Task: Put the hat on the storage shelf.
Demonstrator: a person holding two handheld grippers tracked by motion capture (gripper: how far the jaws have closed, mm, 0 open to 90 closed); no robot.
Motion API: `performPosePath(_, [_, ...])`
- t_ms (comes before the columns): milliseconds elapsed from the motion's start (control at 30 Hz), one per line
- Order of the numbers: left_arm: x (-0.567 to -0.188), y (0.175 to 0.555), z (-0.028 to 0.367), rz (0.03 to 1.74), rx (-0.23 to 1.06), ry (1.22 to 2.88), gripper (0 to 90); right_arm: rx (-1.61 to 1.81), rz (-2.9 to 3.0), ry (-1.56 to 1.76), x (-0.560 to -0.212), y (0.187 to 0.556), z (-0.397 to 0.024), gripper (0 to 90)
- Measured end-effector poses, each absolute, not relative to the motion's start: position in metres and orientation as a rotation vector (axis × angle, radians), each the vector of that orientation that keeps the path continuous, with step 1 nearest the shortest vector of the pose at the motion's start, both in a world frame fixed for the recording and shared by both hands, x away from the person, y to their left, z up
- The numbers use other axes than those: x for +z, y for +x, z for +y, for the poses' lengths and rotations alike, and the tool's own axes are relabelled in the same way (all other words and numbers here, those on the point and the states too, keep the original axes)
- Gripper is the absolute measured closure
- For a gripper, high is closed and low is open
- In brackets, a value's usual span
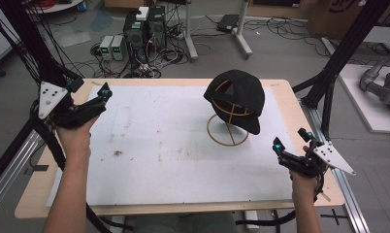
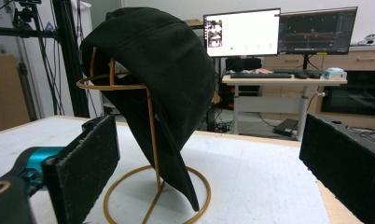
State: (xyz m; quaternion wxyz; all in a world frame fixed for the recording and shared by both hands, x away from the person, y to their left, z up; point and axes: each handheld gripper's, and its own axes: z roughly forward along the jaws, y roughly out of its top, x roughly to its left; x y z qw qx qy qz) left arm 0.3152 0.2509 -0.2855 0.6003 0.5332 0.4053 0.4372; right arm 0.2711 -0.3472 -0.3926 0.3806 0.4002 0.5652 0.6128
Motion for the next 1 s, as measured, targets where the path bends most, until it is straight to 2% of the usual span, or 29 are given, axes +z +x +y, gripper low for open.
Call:
performPosePath(500, [-0.344, 0.291, 0.291, 0.951, 1.012, 1.214, 17.4, 1.567, 1.447, 1.033, -0.396, 0.275, -0.346, 4.4])
performPosePath(1000, [-0.386, 0.286, 0.302, 0.984, 0.983, 1.218, 16.8, 1.551, 1.449, 1.048, -0.403, 0.278, -0.348, 4.4])
